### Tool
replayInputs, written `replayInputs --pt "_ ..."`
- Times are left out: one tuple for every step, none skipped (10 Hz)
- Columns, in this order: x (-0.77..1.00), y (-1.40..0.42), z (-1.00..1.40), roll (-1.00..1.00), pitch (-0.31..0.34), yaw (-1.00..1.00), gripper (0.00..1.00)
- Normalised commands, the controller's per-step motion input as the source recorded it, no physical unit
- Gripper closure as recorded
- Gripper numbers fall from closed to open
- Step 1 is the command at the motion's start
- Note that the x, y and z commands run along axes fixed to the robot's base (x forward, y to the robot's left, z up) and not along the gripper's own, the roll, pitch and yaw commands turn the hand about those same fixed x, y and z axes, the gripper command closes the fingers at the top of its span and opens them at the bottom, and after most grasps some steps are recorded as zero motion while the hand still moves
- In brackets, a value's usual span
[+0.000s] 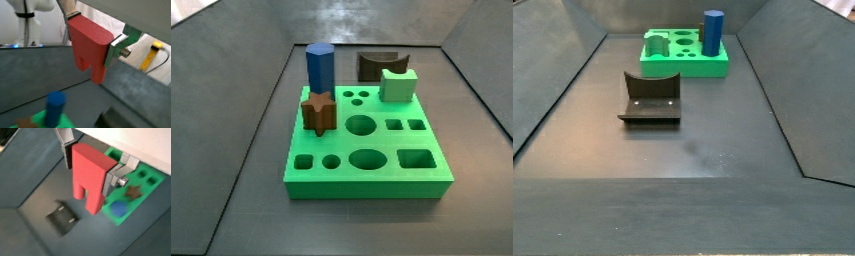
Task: Pick up the square-circle object. Move up. Rotate the square-circle object. Place the square-circle object on the fixture. Regrasp the square-circle object. Move to above the board. Insert the square-circle object.
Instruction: Move to above the board.
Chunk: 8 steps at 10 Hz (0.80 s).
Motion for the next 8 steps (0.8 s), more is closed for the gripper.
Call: replayInputs --pt "-0.36 -0.54 -0.10 -1.00 -0.169 -0.12 1.00" --pt "-0.27 -0.36 -0.07 -1.00 -0.166 -0.13 1.00" --pt "-0.15 -0.09 -0.02 -1.00 -0.161 -0.13 1.00" --pt "-0.13 -0.04 -0.02 -1.00 -0.170 -0.13 1.00" --pt "-0.11 0.02 0.00 -0.96 -0.178 -0.12 1.00" --pt "-0.10 0.02 0.00 -0.81 -0.164 -0.10 1.00" --pt "-0.08 0.03 0.00 -0.45 -0.114 -0.04 1.00" --pt "-0.07 0.02 0.00 -0.28 -0.084 -0.01 1.00"
